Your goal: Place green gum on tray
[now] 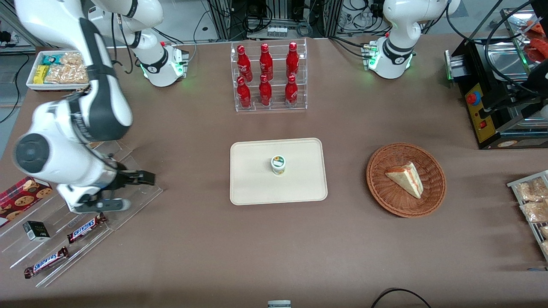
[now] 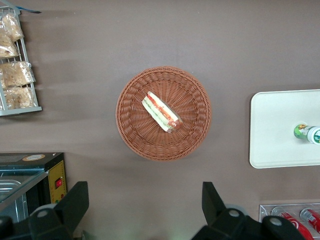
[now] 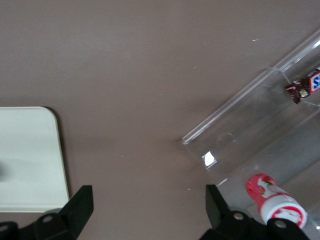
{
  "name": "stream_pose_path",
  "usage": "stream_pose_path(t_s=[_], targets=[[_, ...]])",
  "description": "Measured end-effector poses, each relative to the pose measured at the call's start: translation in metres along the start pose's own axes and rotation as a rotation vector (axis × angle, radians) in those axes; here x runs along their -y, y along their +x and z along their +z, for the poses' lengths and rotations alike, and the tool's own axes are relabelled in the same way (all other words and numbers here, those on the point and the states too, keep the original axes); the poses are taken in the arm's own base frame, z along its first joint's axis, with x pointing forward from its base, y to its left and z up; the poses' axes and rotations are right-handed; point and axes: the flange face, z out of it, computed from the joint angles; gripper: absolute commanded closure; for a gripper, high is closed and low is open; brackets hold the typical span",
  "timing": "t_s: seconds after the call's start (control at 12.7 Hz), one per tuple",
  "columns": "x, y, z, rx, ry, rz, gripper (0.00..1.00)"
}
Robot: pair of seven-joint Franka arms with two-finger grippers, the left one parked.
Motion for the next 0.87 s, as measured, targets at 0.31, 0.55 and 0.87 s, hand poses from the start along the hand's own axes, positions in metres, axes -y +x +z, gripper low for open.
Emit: stream_pose_path(t_s=[0.31, 0.55, 0.87], targets=[[-0.035, -0.023, -0.037, -0.011, 0.03, 0.046, 0.0], [-0.071, -0.043, -0.065, 0.0, 0.037, 0.041, 0.0], [-0.088, -0.067, -0.088, 0.041, 0.042, 0.038, 0.0]])
